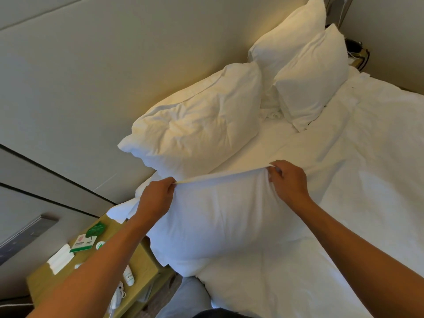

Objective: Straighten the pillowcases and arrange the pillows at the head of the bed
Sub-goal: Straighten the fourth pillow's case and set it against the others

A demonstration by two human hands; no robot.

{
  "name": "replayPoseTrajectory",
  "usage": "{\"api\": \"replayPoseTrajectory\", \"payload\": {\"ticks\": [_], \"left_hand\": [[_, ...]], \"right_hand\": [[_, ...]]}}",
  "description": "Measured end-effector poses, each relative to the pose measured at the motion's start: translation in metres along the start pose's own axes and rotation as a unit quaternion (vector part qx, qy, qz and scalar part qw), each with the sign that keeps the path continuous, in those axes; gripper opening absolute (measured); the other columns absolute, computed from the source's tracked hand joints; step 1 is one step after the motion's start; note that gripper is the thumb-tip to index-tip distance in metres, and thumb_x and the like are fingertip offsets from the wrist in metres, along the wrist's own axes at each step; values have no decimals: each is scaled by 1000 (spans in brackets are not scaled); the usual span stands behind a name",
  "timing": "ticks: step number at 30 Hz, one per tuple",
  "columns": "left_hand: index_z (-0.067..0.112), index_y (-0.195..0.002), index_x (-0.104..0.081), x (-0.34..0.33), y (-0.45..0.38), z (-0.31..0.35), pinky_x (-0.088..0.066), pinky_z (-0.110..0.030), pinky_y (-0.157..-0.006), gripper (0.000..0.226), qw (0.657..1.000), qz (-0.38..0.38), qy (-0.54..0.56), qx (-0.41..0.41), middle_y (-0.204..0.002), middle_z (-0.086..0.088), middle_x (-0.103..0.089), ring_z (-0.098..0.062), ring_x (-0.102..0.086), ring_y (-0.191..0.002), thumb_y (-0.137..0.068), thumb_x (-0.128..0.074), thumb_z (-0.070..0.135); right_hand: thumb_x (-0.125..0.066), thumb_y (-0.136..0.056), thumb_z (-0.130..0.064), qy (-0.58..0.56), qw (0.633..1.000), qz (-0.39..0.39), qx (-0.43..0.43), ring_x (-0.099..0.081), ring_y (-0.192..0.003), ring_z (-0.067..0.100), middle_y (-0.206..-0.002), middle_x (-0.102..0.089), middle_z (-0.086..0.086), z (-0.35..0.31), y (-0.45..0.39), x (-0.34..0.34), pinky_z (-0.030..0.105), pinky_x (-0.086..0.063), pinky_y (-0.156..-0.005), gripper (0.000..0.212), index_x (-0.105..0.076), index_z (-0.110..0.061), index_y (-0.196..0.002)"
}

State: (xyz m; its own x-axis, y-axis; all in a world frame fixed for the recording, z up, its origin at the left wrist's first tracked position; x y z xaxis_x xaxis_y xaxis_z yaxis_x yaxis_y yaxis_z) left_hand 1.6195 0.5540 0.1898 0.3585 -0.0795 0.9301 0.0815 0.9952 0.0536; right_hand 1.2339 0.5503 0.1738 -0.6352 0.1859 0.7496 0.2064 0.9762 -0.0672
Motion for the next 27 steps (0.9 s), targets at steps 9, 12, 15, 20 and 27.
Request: {"api": "replayPoseTrajectory", "payload": {"ticks": [9,12,15,20,27], "left_hand": [[22,-104,-71,48,-18,24,-46,-35,-62,19,996,89,-5,-16,-83,-8,-74,-36,-67,-77,-103,-52,26],[20,-101,-72,23,-17,36,-45,-34,-62,17,999,51,13,-16,-84,-8,-74,-35,-68,-80,-102,-55,24],[20,-100,-71,6,-20,50,-54,-38,-66,19,999,19,31,-13,-84,-5,-75,-31,-69,-78,-103,-53,24],[22,-90,-66,7,-44,59,-55,-38,-64,20,998,22,62,-1,-73,3,-68,-25,-66,-70,-104,-52,23],[21,-92,-69,6,-80,62,-43,-30,-59,22,995,29,91,-1,-67,7,-59,-23,-61,-66,-105,-52,24]], "right_hand": [[-58,-104,-30,-20,998,50,44,-63,-83,22,-87,-67,-3,-51,-75,44,31,-46,-75,22,-74,-16,-97],[-57,-105,-28,-22,999,47,12,-66,-94,29,-99,-75,9,-33,-80,39,39,-53,-84,24,-76,-12,-106],[-56,-106,-28,-53,997,52,-32,-67,-99,27,-108,-75,8,-18,-88,36,34,-51,-85,25,-75,-13,-113],[-55,-107,-30,-71,995,37,-54,-67,-102,28,-113,-74,10,-19,-125,33,31,-48,-86,28,-73,-11,-117],[-58,-106,-31,-71,996,11,-45,-67,-92,27,-99,-72,7,-18,-171,34,30,-48,-82,25,-75,-13,-108]]}}
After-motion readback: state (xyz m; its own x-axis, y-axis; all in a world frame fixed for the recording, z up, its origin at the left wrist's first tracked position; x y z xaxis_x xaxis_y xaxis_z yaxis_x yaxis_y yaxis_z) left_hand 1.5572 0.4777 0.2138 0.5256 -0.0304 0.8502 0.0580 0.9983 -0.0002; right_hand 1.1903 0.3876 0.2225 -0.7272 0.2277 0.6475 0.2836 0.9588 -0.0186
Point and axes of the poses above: each hand's wrist, its own y-axis away from the middle knuckle, its own x-axis out of the back of the hand, z = x × y, the point moved 7 cm from there along -y, towards the middle knuckle
